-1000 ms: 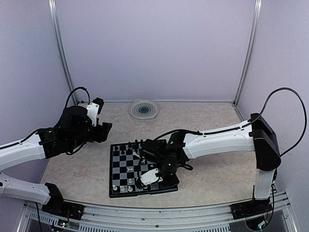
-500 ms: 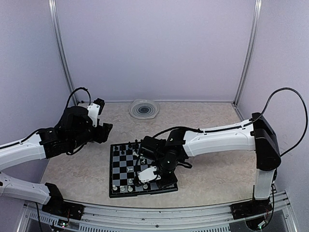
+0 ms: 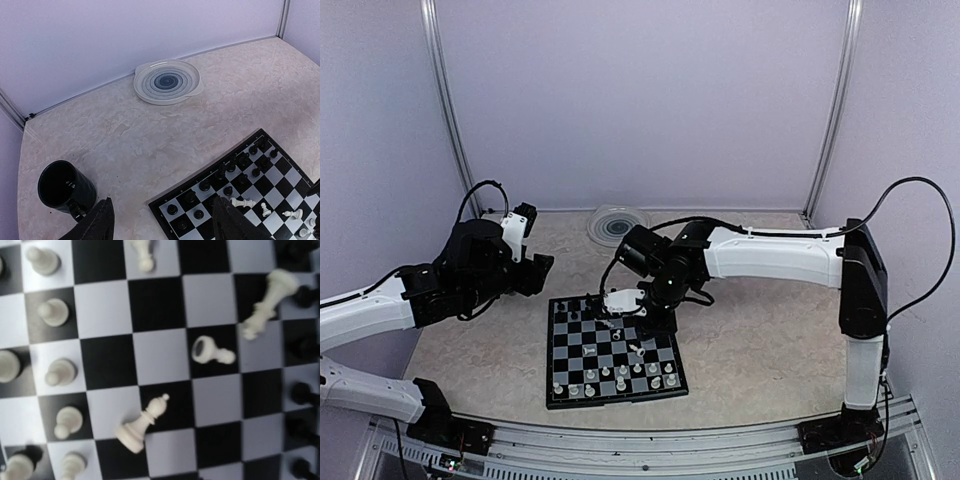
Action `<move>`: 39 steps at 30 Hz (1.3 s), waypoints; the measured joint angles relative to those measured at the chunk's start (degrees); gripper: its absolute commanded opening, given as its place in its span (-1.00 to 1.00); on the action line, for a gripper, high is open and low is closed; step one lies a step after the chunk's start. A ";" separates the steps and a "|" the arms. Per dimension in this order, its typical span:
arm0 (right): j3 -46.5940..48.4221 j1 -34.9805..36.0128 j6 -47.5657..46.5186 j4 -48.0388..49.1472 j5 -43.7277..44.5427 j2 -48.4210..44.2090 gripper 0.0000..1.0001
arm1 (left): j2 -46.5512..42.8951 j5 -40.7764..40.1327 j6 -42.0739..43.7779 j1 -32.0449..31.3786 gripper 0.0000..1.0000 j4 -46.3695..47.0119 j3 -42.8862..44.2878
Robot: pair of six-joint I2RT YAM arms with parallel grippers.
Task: Set up the chess pieces on the board
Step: Pick up the bishop from the chessboard.
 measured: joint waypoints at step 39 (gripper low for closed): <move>7.15 -0.02 6.99 -2.54 -1.14 12.81 -0.10 | 2.99 1.53 -0.02 0.00 0.33 -1.51 0.98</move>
